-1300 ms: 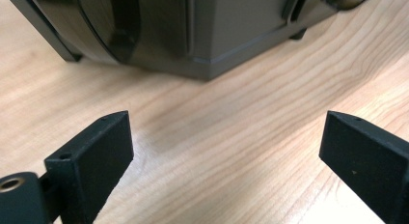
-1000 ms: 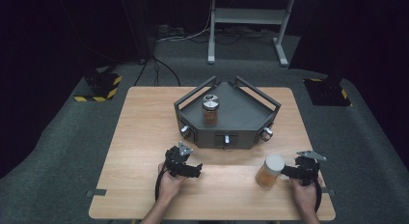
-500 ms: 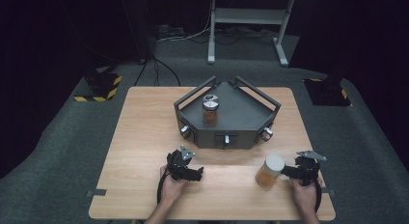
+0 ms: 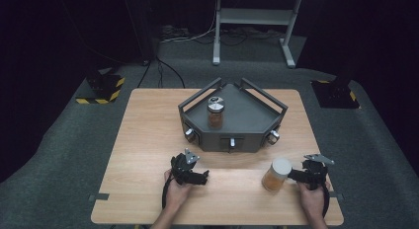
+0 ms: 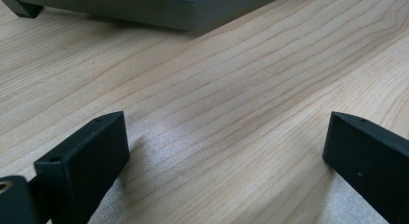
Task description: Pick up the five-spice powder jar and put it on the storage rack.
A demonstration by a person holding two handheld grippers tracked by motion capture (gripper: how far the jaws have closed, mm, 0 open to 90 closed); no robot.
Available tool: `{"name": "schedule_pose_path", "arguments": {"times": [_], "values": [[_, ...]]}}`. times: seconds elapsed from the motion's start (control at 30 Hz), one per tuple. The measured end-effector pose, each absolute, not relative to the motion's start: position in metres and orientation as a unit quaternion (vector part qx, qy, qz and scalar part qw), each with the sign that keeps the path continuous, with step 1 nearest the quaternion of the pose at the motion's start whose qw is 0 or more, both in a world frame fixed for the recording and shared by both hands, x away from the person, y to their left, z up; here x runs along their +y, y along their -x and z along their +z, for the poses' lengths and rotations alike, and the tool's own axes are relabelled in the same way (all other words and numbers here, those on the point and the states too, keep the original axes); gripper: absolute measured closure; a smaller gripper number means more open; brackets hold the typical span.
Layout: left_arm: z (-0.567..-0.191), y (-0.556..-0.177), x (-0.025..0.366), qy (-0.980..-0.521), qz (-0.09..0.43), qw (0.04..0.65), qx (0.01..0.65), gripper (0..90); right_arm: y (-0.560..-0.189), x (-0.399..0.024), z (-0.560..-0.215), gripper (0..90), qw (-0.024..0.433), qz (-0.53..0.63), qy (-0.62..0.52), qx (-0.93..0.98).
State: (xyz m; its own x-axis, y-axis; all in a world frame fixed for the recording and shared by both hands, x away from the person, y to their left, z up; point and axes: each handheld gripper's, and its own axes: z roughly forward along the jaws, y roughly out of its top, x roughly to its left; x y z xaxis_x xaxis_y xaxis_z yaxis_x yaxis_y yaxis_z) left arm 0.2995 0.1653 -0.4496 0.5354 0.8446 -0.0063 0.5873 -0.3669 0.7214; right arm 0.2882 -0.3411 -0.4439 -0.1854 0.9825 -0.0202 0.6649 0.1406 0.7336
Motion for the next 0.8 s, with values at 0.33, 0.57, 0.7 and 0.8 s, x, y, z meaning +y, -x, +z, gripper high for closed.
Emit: {"name": "schedule_pose_path", "arguments": {"times": [0.33,0.57,0.7,0.8], "values": [[-0.4499,-0.2982,0.1644,-0.803,0.189,0.345,0.447,2.8,-0.2881,-0.3411,-0.4439,8.1,0.263,0.302,-0.582,0.708],[-0.4501,-0.2980,0.1649,-0.802,0.189,0.347,0.449,3.7,-0.2880,-0.3410,-0.4439,8.2,0.263,0.302,-0.582,0.708],[-0.4500,-0.2981,0.1649,-0.802,0.189,0.346,0.448,3.7,-0.2880,-0.3410,-0.4440,8.1,0.263,0.302,-0.582,0.708],[-0.4500,-0.2982,0.1650,-0.802,0.189,0.346,0.448,3.7,-0.2881,-0.3410,-0.4440,8.1,0.263,0.302,-0.582,0.708]]}}
